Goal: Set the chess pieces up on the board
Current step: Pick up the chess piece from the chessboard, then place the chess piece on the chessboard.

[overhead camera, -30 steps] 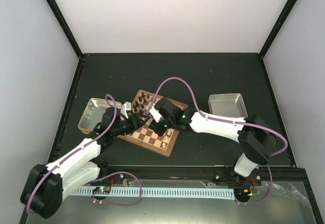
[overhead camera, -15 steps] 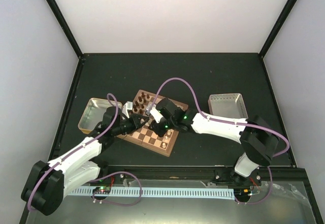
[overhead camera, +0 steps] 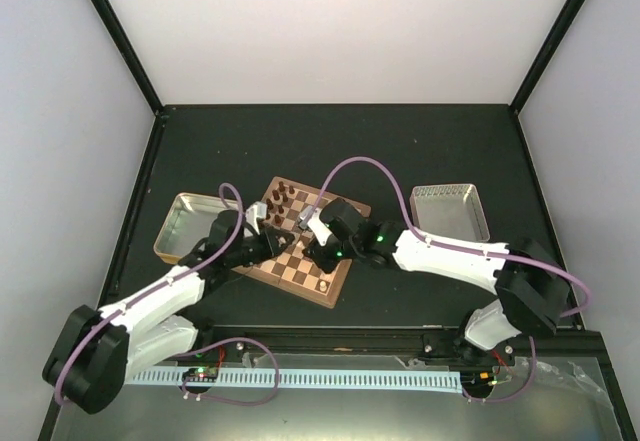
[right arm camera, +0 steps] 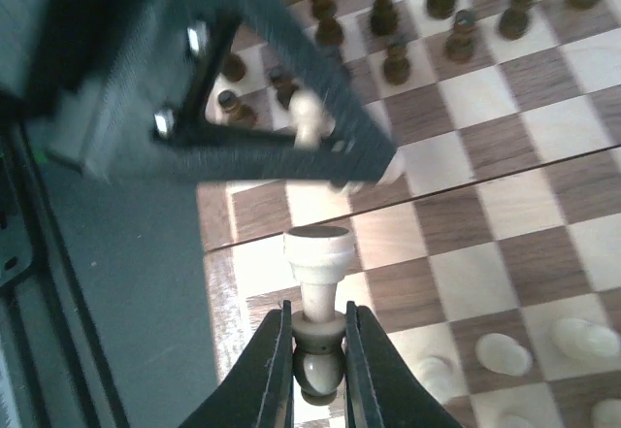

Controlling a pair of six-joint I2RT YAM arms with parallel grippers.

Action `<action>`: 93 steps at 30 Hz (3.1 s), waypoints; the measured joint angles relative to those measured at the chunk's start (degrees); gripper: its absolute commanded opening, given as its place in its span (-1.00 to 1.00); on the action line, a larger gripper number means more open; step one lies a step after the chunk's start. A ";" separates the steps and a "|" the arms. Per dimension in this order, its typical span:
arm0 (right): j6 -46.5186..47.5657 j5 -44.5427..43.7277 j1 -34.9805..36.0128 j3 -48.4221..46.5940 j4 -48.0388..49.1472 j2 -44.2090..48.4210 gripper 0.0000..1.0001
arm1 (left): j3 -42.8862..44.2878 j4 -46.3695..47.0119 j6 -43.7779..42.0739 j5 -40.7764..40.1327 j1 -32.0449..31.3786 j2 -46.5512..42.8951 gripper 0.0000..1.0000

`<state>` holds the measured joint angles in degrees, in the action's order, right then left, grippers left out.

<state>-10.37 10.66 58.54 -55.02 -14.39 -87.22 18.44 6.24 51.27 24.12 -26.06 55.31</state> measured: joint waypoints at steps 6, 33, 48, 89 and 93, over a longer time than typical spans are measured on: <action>-1.51 -7.43 -0.02 2.69 2.14 4.46 -0.91 | 2.75 -4.15 -3.26 -4.57 -4.87 9.64 -0.71; 1.95 -5.66 0.00 3.28 3.28 5.40 -0.90 | 4.07 -9.55 -1.14 -10.36 -7.02 -12.04 0.26; 3.78 -1.20 0.00 3.28 3.28 7.93 -0.88 | 5.53 -4.90 0.46 5.20 -6.62 -5.79 -0.69; -62.66 13.97 -9.99 18.25 47.50 15.72 -0.98 | 5.84 11.02 15.43 -2.19 -6.58 -13.73 -0.02; -55.30 14.27 -15.17 13.99 33.38 17.84 -0.98 | 5.84 5.33 13.09 -6.10 -6.58 -16.02 0.17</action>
<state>-65.67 24.93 43.38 -41.04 18.98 -69.38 24.27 11.57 64.36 18.02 -32.64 39.29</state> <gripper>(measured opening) 0.092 0.531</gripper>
